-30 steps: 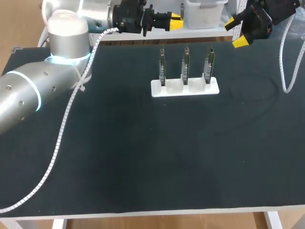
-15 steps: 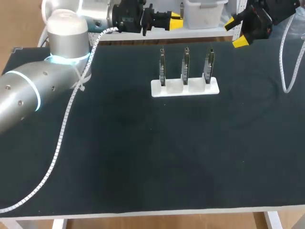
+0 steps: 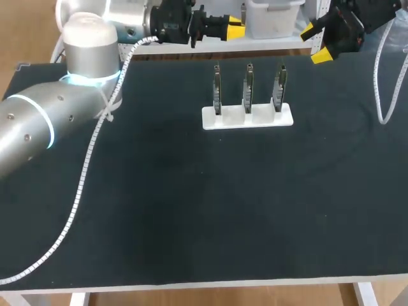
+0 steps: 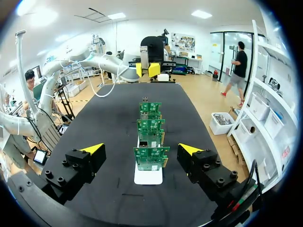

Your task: Pick up the optical module with the left hand, and insert it into the network port with the right hand.

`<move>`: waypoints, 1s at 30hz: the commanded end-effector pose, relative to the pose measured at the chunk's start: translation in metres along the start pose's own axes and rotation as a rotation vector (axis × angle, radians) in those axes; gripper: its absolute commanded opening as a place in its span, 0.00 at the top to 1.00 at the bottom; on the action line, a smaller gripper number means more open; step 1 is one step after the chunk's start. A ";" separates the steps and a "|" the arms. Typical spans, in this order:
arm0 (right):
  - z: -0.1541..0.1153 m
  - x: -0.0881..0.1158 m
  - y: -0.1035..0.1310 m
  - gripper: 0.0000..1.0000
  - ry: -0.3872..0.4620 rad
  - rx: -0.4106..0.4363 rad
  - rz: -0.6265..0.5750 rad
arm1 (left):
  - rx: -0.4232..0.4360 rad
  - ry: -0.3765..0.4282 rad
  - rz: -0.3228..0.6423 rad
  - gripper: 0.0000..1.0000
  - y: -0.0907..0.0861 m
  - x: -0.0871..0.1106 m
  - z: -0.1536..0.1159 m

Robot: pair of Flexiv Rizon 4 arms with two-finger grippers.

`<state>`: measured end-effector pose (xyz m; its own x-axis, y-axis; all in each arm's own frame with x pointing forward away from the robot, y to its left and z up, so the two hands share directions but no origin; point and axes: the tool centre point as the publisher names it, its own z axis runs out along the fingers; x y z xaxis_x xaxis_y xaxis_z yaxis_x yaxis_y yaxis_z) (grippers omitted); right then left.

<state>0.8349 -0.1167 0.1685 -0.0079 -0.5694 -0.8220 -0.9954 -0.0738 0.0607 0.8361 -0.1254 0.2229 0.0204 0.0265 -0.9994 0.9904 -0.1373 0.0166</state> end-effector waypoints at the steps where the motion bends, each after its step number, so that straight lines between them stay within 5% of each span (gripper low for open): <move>1: -0.002 0.000 -0.008 0.00 -0.002 -0.948 0.000 | 0.110 -0.029 0.002 1.00 0.008 0.000 0.003; 6: -0.002 0.000 -0.008 0.00 -0.002 -0.948 0.000 | 0.149 -0.037 -0.028 1.00 0.003 0.005 0.016; 30: -0.002 0.000 -0.008 0.00 -0.002 -0.948 0.000 | 0.016 -0.056 -0.081 1.00 -0.012 0.000 0.055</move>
<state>0.8349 -0.1167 0.1685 -0.0079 -0.5694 -0.8220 -0.9954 -0.0738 0.0607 0.8187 -0.1728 0.2219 -0.0662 -0.0153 -0.9977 0.9843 -0.1648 -0.0628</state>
